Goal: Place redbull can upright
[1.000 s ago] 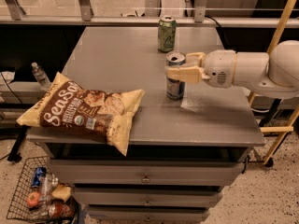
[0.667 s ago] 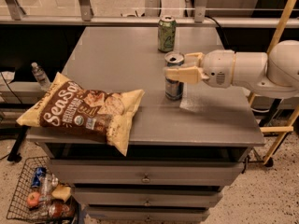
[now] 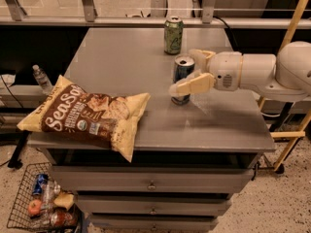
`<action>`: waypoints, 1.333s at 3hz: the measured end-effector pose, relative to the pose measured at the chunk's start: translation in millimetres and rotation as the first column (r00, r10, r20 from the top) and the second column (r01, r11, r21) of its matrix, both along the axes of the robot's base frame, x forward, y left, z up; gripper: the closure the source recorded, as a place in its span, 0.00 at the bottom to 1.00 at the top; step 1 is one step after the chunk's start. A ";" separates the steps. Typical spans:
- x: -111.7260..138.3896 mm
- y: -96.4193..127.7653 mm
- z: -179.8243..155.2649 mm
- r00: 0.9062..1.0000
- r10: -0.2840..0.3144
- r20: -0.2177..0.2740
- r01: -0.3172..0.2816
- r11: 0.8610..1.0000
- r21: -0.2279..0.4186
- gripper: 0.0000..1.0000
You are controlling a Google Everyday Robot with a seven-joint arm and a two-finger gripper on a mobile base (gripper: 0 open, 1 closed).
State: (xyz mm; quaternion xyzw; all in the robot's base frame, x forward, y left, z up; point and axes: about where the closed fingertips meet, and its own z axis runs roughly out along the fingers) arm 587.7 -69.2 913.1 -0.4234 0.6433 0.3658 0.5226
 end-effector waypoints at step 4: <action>-19.2 -44.5 43.6 0.999 -0.044 -0.001 0.041 0.946 -0.321 0.00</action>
Offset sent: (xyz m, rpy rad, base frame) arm -0.0053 -0.0239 0.0257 -0.1870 -0.0144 -0.0047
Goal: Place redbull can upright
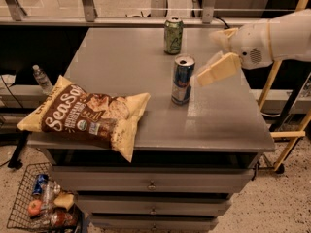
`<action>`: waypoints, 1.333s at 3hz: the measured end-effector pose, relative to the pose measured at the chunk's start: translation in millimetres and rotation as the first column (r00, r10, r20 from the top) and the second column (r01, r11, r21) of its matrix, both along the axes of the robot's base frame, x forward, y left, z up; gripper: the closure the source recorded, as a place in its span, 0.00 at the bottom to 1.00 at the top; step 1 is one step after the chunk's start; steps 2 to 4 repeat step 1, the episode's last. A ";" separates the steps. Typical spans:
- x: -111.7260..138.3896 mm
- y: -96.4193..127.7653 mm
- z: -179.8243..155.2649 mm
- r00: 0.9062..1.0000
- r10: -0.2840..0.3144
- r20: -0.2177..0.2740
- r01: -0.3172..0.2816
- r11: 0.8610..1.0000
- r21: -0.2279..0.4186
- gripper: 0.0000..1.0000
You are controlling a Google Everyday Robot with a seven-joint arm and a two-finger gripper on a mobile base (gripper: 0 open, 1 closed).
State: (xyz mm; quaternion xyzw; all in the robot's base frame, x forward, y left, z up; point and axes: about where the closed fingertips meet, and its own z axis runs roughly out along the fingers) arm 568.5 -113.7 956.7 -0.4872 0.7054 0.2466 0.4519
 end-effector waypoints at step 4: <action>-1.2 -6.1 -4.0 1.000 -0.008 -0.012 0.007 1.000 -0.022 0.00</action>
Offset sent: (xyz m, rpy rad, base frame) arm 0.0000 0.0000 0.0000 0.0000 0.0000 0.0000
